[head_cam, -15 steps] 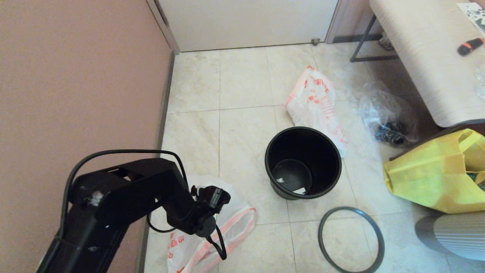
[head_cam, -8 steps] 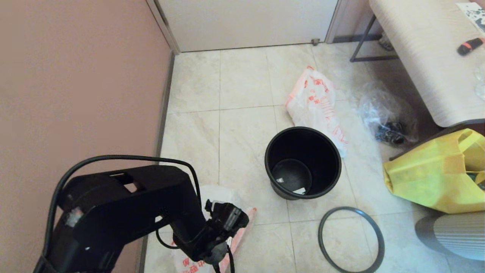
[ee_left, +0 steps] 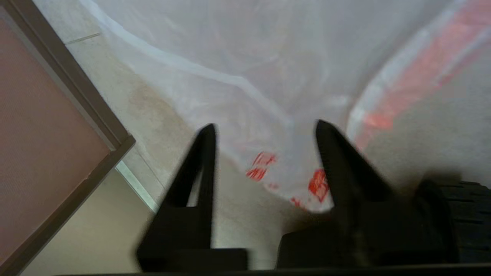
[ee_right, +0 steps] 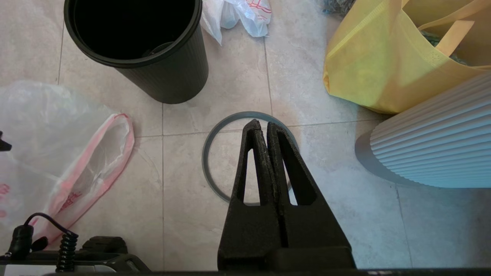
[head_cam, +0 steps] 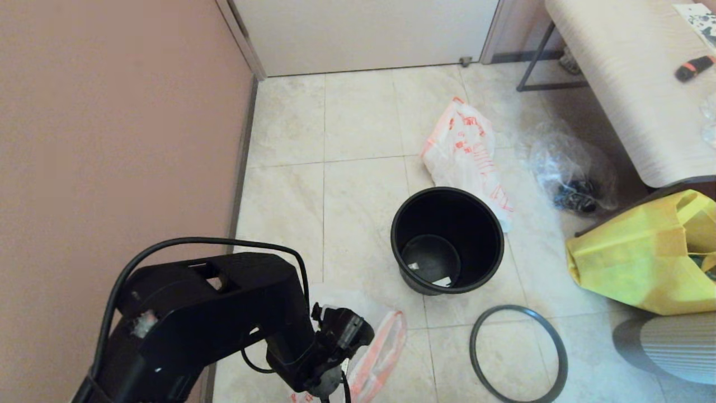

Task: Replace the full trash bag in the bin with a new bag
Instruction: Pick up a new trash bag

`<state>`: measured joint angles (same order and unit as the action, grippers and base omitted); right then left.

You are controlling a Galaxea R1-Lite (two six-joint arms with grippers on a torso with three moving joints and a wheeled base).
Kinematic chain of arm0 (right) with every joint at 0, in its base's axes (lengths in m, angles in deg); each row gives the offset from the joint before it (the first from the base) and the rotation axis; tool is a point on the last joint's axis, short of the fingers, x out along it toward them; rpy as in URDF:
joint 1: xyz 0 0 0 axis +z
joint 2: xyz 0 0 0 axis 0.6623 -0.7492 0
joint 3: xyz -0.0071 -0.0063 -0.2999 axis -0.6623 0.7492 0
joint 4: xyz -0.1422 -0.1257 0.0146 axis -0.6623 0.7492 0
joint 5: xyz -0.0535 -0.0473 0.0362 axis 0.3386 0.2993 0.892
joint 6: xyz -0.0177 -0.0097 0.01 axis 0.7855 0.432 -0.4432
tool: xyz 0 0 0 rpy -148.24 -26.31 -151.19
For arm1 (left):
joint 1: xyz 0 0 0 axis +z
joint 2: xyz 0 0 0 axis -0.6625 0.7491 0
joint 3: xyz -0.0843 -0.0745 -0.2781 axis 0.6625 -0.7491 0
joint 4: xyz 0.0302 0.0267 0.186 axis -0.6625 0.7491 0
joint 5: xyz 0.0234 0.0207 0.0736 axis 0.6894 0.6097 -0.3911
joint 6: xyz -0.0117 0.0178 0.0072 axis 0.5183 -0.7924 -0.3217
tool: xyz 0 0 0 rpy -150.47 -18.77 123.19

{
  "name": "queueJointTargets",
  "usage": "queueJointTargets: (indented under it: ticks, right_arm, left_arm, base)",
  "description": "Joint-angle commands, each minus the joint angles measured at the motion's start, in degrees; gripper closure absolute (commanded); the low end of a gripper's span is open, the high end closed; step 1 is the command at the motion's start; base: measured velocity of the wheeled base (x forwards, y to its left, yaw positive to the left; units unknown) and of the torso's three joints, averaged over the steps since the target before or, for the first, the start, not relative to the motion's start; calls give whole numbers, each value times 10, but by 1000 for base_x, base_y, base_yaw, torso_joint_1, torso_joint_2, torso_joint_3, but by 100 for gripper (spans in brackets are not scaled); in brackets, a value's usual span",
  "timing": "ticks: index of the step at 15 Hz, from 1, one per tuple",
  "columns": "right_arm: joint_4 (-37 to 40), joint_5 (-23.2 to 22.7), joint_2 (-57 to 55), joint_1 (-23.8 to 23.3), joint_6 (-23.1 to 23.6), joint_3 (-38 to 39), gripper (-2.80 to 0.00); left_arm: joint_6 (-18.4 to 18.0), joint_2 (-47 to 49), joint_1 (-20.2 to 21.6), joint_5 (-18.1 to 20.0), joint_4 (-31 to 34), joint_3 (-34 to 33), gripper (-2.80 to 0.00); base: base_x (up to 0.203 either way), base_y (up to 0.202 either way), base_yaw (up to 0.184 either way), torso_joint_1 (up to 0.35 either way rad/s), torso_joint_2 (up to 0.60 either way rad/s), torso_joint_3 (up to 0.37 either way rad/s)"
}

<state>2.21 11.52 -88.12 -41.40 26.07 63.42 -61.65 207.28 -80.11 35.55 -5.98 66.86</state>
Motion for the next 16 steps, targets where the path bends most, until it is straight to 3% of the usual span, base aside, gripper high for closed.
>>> queueJointTargets:
  ticks: [1, 4, 7, 9, 12, 14, 16]
  right_arm:
    - [0, 0, -1, 1, 0, 0, 0]
    - [0, 0, -1, 0, 0, 0, 0]
    - [0, 0, -1, 0, 0, 0, 0]
    - [0, 0, -1, 1, 0, 0, 0]
    - [0, 0, -1, 0, 0, 0, 0]
    - [0, 0, -1, 0, 1, 0, 0]
    - [0, 0, -1, 1, 1, 0, 0]
  left_arm:
    - [4, -35, 4, -3, -1, -7, -280]
    - [45, -79, 50, -18, 1, -7, -280]
    - [71, -42, 104, -52, -3, 20, -280]
    - [83, -8, 140, -80, -2, 68, -280]
    - [92, 26, 169, -91, 41, 134, -280]
    - [114, 53, 183, -74, 89, 189, -280]
    - [135, 63, 191, 3, 131, 217, -280]
  base:
    - [0, 0, 0, 0, 0, 0]
    - [0, 0, 0, 0, 0, 0]
    - [0, 0, 0, 0, 0, 0]
    - [0, 0, 0, 0, 0, 0]
    - [0, 0, 0, 0, 0, 0]
    - [0, 0, 0, 0, 0, 0]
    - [0, 0, 0, 0, 0, 0]
